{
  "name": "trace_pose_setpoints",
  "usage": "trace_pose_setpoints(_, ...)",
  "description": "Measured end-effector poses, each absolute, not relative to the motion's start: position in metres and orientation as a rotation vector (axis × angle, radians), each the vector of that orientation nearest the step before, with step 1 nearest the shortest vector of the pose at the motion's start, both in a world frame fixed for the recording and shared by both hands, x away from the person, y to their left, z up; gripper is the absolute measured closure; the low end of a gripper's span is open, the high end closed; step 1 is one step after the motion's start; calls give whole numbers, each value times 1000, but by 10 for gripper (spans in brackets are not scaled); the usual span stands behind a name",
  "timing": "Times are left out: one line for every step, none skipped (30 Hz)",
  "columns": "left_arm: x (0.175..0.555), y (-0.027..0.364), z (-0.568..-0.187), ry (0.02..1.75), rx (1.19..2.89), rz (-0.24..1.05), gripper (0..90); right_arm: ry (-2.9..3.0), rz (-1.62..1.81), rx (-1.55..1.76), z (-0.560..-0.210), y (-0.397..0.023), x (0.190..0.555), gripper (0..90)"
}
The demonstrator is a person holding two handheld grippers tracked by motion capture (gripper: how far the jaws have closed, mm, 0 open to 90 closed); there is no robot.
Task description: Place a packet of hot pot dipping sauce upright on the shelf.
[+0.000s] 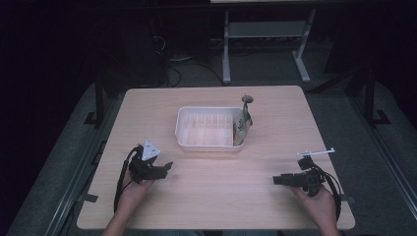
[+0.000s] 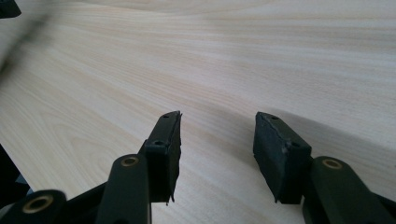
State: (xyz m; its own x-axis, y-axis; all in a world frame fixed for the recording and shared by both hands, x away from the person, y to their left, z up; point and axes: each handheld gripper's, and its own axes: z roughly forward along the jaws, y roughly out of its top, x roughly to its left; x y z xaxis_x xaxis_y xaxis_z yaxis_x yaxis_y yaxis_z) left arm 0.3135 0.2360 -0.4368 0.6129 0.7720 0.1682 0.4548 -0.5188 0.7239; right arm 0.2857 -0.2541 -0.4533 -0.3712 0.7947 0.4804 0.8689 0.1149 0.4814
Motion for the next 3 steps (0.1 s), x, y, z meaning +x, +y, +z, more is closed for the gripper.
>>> trace_pose_setpoints(314, 236, -437, 959, 2194, 637, 267, -2268, -1106, -1698, -452, -253, 284, 502)
trace_pose_setpoints(314, 236, -437, 959, 2194, 637, 267, -2268, -1106, -1698, -452, -253, 284, 502)
trace_pose_setpoints(314, 236, -437, 959, 2191, 637, 267, -2274, -1114, -1694, -452, -253, 283, 498)
